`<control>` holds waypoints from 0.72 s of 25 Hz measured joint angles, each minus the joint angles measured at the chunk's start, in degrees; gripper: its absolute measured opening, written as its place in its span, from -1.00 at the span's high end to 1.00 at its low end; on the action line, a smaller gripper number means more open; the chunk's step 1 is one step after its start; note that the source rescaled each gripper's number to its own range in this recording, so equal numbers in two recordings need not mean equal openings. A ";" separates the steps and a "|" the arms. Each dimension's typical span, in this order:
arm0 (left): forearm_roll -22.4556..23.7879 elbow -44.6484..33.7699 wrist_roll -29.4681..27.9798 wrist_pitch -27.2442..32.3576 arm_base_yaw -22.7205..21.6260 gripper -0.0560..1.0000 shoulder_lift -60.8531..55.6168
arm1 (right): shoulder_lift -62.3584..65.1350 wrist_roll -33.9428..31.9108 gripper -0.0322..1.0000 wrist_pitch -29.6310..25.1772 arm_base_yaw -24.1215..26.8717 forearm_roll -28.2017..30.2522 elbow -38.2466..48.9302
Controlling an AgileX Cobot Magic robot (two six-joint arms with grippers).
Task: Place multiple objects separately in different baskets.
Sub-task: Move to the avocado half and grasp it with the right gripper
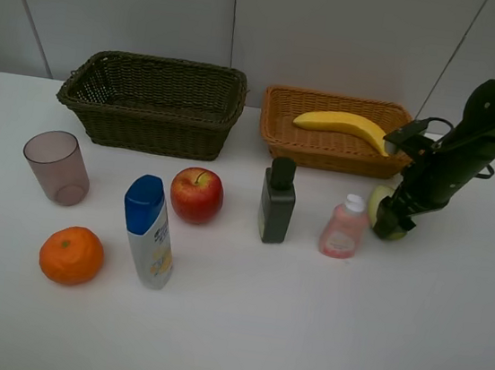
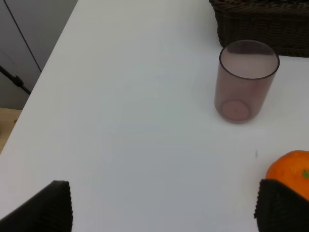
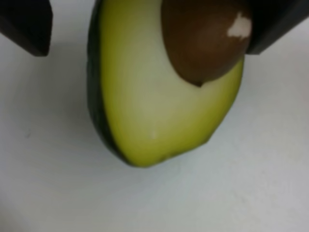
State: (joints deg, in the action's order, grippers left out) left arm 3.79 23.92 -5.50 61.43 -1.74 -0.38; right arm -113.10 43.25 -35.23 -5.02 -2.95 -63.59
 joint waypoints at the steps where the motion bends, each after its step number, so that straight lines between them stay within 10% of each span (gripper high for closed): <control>1: 0.00 0.00 0.00 0.00 0.00 -1.00 0.00 | 0.00 0.01 -0.22 0.00 0.00 0.00 0.00; 6: 0.00 0.00 0.00 0.00 0.00 -1.00 0.00 | 0.00 0.06 0.48 -1.32 0.00 -0.01 0.00; 18: 0.00 0.00 0.00 0.00 0.00 -1.00 0.00 | 0.00 0.06 0.48 -3.07 0.00 -0.22 0.00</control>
State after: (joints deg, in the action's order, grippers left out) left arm 3.79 23.92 -5.50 61.43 -1.74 -0.38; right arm -113.10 43.31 -38.31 -5.02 -3.17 -63.59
